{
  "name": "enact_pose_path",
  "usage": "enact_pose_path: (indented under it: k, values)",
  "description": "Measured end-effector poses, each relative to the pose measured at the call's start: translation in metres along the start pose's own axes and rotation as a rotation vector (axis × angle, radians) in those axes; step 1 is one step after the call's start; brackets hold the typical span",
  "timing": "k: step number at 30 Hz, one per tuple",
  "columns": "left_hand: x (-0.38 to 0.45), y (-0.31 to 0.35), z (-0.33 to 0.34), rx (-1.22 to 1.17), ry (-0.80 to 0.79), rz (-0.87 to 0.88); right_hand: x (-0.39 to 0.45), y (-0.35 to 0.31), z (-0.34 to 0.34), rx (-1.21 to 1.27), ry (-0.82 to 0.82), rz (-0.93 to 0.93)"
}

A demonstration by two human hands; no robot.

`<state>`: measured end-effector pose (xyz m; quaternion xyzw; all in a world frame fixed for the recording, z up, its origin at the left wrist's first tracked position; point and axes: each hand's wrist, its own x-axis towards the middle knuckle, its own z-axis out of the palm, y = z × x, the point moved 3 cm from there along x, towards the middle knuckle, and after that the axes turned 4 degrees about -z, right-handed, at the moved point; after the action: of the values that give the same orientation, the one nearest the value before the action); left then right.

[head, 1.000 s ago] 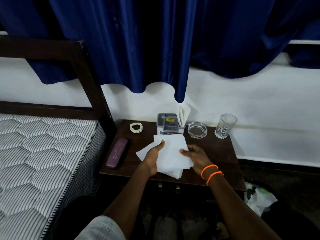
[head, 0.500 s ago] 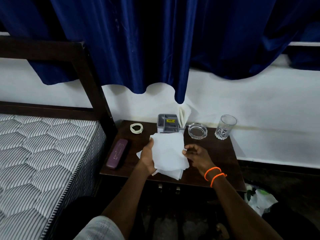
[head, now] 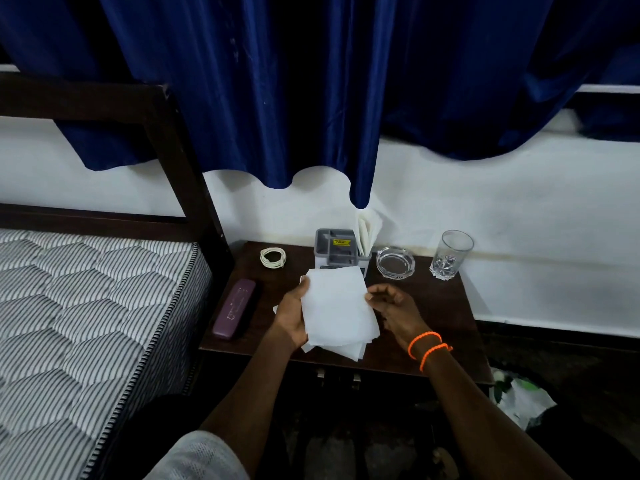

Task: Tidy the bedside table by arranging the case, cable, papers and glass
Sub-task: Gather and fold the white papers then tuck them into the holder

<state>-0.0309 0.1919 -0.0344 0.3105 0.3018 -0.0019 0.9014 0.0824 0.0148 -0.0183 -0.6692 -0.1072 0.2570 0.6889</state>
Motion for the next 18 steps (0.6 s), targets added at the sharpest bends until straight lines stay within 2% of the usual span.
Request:
enact_pose_path:
  k: [3, 13, 18]
  values:
    - [0.002, -0.002, -0.002, 0.002, 0.009, 0.007, 0.000, 0.000, 0.001, -0.027, 0.039, -0.035]
    - [0.002, -0.004, -0.009, -0.084, 0.017, 0.055, -0.006, 0.013, 0.007, 0.015, -0.051, 0.181]
    - [0.001, -0.002, -0.011, -0.082, 0.066, 0.081, -0.011, 0.016, 0.006, 0.043, -0.075, 0.171]
